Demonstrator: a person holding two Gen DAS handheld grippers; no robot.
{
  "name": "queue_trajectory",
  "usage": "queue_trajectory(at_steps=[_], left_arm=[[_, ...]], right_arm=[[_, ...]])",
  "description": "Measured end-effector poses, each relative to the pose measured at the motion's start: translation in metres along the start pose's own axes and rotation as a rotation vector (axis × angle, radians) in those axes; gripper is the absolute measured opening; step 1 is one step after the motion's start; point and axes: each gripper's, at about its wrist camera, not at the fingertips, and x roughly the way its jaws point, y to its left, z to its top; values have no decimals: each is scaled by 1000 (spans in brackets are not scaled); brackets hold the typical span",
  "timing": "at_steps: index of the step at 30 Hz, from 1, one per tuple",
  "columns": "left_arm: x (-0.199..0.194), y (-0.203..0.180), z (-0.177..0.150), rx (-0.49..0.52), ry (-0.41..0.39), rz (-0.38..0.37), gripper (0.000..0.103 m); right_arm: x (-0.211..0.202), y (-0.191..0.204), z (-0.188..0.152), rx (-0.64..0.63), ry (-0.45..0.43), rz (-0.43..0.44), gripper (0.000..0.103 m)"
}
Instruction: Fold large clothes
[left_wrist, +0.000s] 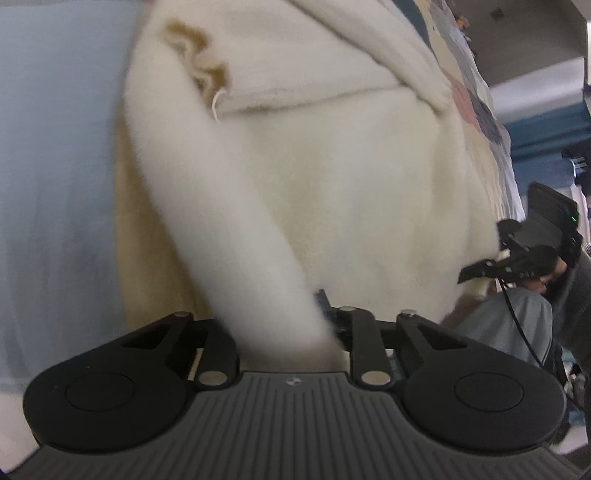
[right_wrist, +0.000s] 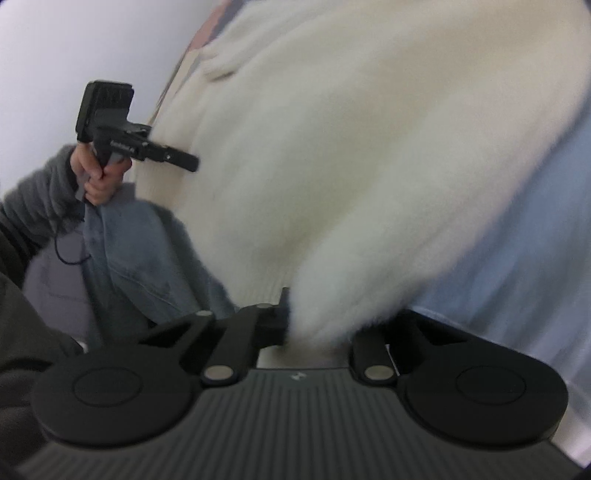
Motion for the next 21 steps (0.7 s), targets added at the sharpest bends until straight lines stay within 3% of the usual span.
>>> queue_trajectory(at_steps=[6, 10, 13, 21], left_arm=[[-40, -5, -10, -96, -156, -10, 15], [-71, -10, -19, -175, -316, -78, 14], [-75, -12, -24, -242, -379, -110, 14], [-85, -11, -38, -396, -507, -160, 14]], right_arm=[[-38, 37, 1, -78, -180, -40, 11], [-58, 75, 0, -126, -317, -154, 11], [-62, 89, 1, 54, -454, -239, 10], [-68, 80, -19, 328, -698, -193, 10]])
